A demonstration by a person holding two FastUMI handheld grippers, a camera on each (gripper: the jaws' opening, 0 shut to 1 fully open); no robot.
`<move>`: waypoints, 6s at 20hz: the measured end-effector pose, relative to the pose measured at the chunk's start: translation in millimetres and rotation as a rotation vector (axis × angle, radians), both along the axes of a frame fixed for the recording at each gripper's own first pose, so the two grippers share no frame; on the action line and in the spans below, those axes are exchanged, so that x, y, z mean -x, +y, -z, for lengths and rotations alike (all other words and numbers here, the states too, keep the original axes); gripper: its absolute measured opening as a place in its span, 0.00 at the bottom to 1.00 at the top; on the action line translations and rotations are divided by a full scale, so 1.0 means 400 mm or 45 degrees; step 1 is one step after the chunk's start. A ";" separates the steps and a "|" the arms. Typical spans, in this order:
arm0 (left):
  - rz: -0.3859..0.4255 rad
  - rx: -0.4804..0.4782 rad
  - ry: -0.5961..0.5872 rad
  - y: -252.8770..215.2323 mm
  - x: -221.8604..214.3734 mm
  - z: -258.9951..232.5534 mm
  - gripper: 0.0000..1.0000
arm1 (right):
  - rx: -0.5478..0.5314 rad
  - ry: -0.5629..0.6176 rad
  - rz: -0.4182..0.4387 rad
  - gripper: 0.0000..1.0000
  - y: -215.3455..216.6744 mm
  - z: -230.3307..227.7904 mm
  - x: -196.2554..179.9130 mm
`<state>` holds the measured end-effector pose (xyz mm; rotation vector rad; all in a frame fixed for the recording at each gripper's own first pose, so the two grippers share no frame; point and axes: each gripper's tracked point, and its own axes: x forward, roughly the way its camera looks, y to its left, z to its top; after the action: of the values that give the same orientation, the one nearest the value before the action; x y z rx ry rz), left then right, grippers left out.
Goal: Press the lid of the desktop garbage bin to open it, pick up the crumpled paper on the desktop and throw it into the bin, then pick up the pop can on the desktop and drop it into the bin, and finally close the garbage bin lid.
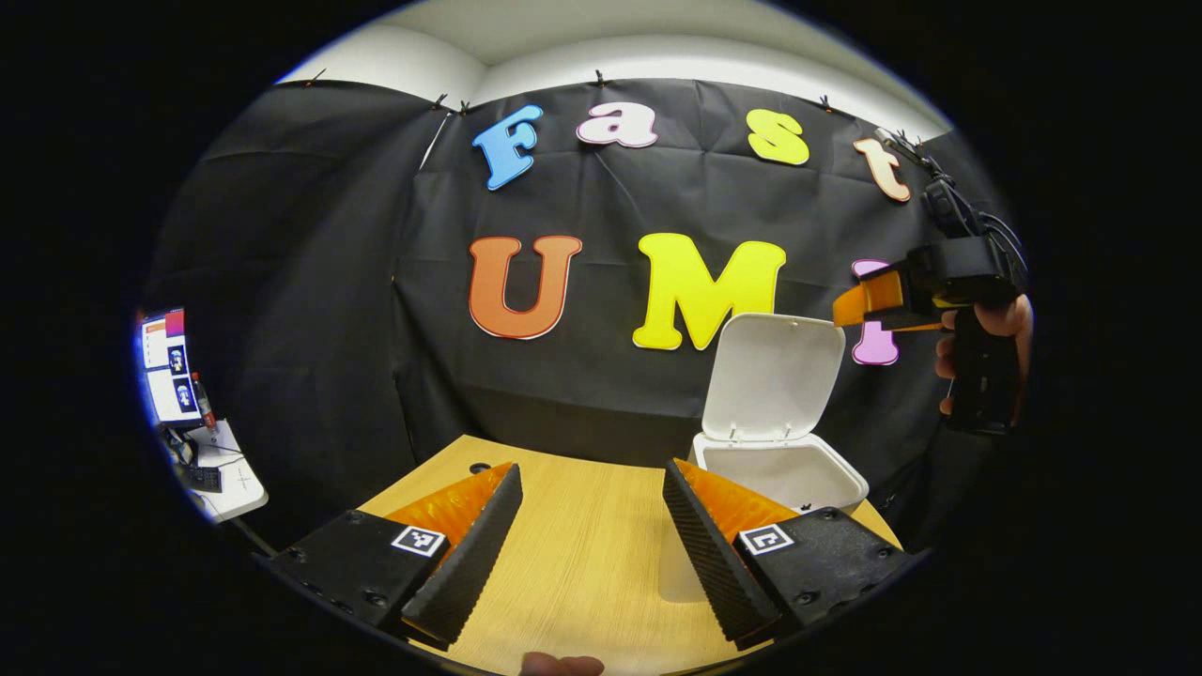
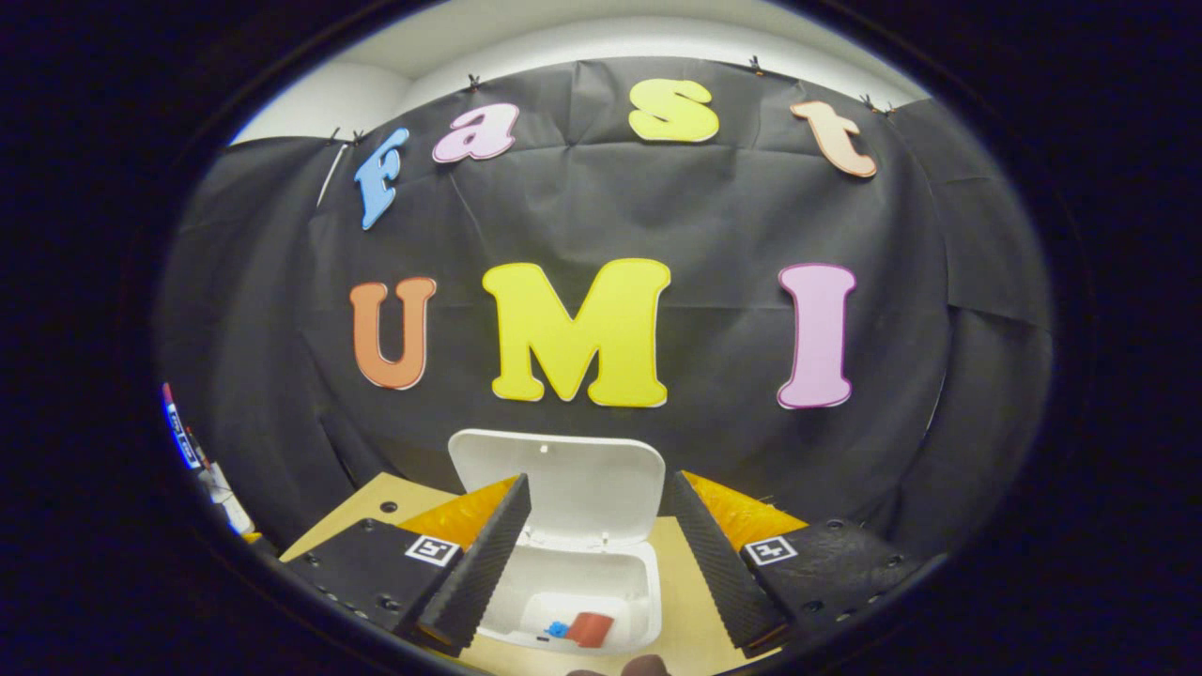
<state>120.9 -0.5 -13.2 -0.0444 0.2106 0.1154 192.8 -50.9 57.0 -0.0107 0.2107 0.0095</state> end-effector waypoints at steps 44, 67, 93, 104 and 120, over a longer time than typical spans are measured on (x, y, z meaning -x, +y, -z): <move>0.030 -0.001 -0.013 0.057 0.087 -0.025 0.97 | -0.039 0.339 0.061 0.95 0.072 0.396 0.106; 0.199 0.084 -0.015 -0.085 0.016 -0.034 0.97 | 0.020 0.338 0.045 0.99 0.071 0.520 0.130; 0.342 0.065 -0.212 -0.242 -0.093 -0.245 0.96 | 0.166 -0.207 -0.009 0.98 0.053 0.106 0.327; 0.310 0.060 -0.240 -0.202 -0.013 -0.269 0.96 | 0.061 -0.294 0.079 0.98 -0.057 0.026 0.464; 0.148 0.017 -0.263 -0.141 0.102 -0.286 0.96 | 0.027 -0.377 0.060 0.95 -0.059 0.012 0.539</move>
<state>79.9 -57.1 101.1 -0.0569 0.0077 -0.0065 -22.9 -74.6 52.1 -0.0280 -0.0847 -0.0409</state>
